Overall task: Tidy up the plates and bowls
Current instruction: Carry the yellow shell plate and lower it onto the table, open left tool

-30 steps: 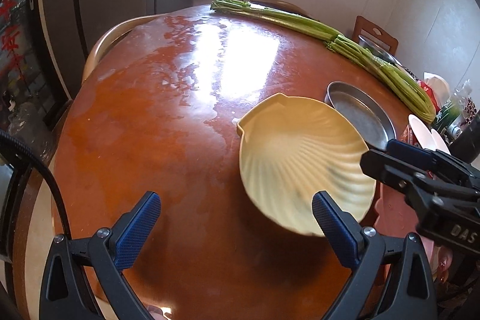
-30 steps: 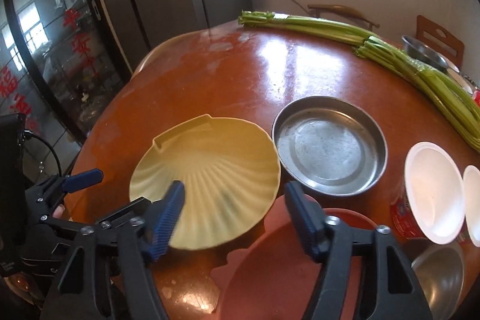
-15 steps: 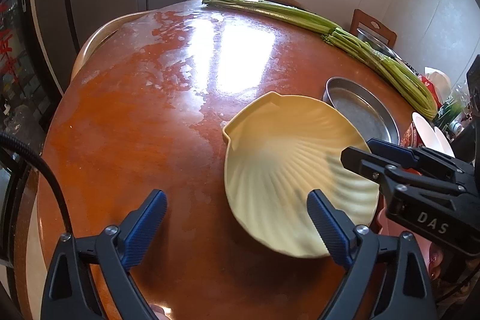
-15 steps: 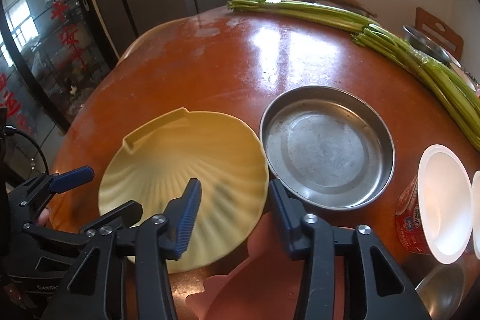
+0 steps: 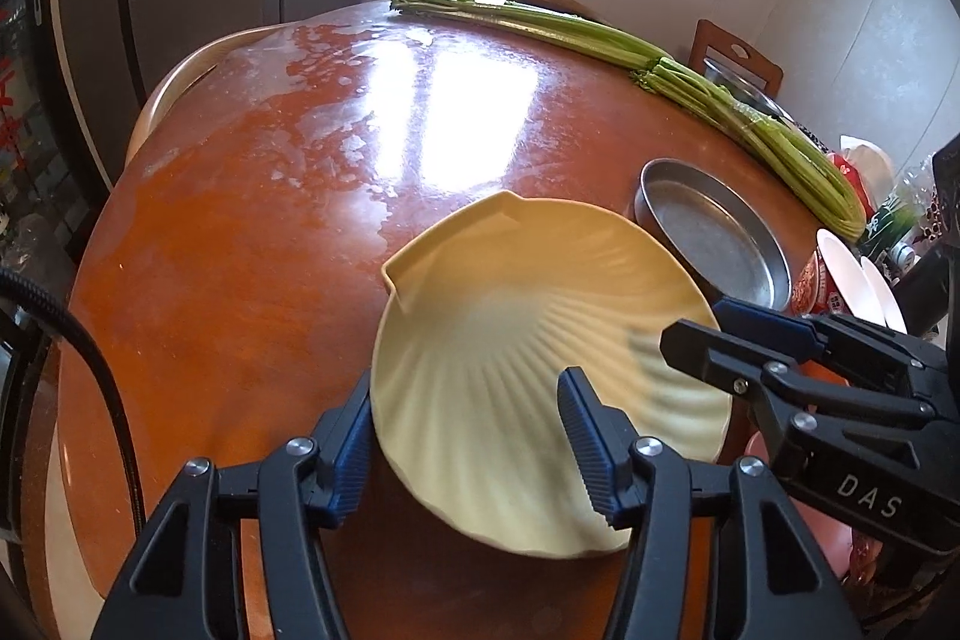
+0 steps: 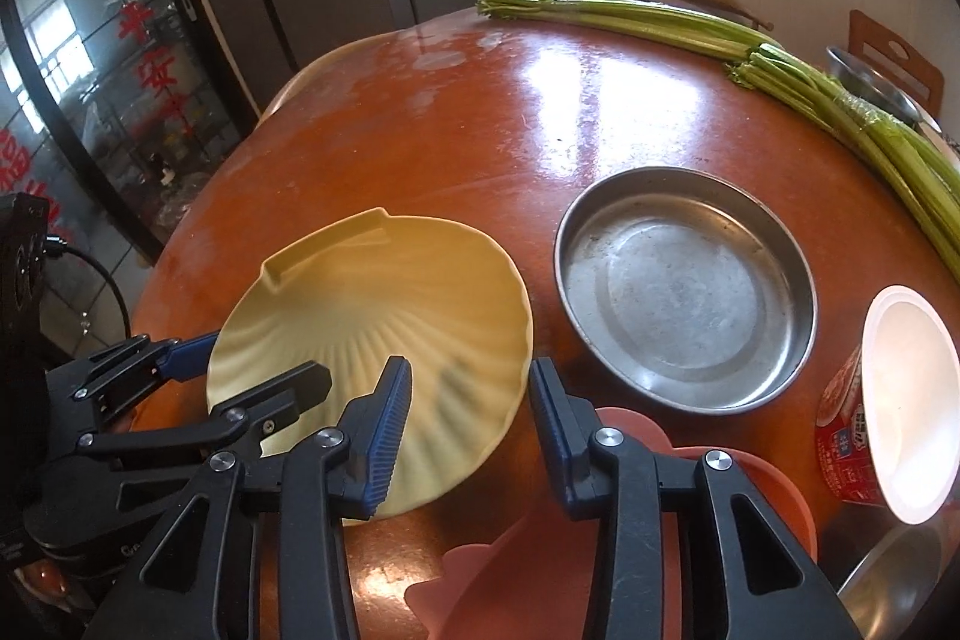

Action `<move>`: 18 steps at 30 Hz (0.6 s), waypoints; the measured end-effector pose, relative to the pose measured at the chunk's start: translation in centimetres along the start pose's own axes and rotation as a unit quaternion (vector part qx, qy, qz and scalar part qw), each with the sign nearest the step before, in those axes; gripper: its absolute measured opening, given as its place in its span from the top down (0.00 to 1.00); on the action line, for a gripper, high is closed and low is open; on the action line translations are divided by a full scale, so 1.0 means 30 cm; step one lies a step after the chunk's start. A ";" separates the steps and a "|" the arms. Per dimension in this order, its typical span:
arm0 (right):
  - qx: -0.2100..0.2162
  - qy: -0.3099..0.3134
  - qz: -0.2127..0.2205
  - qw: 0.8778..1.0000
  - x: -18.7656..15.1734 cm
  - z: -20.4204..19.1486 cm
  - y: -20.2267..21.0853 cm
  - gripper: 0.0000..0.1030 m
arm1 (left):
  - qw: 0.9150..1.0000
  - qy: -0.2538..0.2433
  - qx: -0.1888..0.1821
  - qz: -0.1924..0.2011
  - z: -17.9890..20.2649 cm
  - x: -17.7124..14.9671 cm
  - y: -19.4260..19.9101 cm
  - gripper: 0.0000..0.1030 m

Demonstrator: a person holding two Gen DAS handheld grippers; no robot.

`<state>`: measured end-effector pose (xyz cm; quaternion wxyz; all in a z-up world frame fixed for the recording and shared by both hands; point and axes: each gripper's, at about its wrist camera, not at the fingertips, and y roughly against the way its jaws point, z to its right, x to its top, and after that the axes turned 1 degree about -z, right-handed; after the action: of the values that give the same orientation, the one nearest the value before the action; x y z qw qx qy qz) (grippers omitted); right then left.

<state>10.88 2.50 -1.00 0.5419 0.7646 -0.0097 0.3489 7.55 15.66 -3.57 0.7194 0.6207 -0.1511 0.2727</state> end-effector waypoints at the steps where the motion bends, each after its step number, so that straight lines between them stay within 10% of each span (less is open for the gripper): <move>1: 0.005 -0.004 0.001 1.000 0.001 0.000 0.001 0.59 | 1.000 -0.001 0.001 0.004 -0.005 0.005 0.006 0.44; 18: 0.027 -0.027 0.036 0.999 0.079 -0.035 0.021 0.59 | 1.000 -0.020 -0.007 0.018 -0.078 0.164 -0.010 0.44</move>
<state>11.88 3.99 0.99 0.5081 0.7869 -0.0422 0.3476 11.40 18.94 -1.52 0.7158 0.6180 -0.1783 0.2720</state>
